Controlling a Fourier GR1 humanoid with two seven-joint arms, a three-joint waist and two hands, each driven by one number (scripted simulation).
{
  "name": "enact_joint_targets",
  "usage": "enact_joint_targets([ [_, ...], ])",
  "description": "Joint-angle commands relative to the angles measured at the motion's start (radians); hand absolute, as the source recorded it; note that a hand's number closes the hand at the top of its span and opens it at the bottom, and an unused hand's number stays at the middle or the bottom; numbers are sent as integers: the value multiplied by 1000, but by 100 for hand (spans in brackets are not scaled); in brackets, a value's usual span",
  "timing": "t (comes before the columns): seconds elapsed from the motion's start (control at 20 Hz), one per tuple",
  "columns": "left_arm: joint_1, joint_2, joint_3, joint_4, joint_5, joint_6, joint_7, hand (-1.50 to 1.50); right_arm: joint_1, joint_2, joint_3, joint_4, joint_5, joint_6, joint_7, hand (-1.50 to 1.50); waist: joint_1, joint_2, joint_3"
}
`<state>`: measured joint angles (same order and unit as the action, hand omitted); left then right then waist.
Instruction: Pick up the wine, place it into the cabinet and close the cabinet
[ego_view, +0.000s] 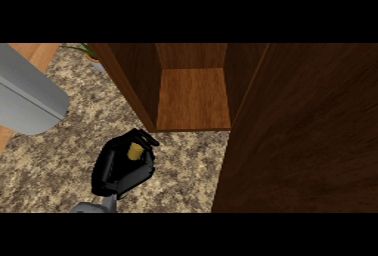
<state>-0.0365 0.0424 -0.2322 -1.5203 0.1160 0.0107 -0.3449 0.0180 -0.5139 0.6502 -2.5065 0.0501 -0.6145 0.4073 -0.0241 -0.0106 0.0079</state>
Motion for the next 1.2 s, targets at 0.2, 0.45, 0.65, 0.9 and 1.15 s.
enact_joint_targets([
  [0.2, -108, -41, -14, 136, -14, 156, 24, 150, 112, -49, 41, -242, 64, -33, 46, -150, -10, 6, -9],
  [0.45, -223, -41, -35, 223, -19, 196, 40, 150, 141, -40, 59, -164, 75, -24, -41, -150, -1, 9, -8],
  [0.65, -264, -41, 0, 257, -30, 175, 37, 150, 149, -101, 0, -264, 8, -10, 0, -150, -6, 8, -9],
  [0.9, -372, -41, 19, 392, 12, 195, 52, 150, 180, -109, 14, -271, 0, -1, -39, -150, -19, 8, -9],
  [1.15, -504, -41, 24, 536, 47, 229, -9, 150, 185, -96, 30, -240, -8, 1, -71, -150, -22, 10, -9],
])
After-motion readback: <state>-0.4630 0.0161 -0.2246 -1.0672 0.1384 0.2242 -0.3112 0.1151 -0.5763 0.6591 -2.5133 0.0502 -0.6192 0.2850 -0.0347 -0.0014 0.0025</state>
